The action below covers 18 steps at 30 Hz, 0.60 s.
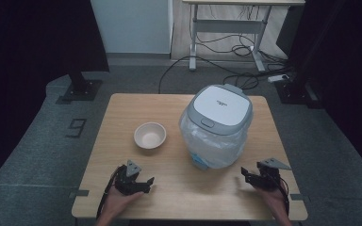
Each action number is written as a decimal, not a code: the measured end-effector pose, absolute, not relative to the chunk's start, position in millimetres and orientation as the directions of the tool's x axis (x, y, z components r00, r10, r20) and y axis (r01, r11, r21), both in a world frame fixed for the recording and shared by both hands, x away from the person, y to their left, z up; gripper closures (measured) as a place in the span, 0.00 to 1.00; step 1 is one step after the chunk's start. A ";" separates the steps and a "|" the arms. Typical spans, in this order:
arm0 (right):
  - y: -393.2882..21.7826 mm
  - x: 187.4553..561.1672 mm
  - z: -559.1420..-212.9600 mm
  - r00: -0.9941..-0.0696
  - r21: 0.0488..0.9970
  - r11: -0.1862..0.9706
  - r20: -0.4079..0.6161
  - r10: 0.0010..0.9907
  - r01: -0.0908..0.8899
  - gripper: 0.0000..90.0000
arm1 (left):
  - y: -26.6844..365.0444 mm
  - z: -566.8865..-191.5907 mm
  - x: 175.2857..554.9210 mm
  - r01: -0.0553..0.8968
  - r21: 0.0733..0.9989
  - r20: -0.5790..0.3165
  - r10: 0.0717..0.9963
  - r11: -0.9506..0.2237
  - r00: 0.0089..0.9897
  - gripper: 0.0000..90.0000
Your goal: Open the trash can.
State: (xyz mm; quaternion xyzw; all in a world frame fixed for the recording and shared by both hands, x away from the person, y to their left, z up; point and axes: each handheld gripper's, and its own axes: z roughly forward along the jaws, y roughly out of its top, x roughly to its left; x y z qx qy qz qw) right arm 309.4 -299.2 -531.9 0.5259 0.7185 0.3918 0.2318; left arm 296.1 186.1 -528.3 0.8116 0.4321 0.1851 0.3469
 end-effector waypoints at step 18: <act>-264.3 285.7 -507.2 -0.495 0.888 0.199 0.036 0.868 0.414 0.59 | 194.3 -531.3 301.1 0.596 0.719 -0.013 0.850 -0.359 0.527 0.18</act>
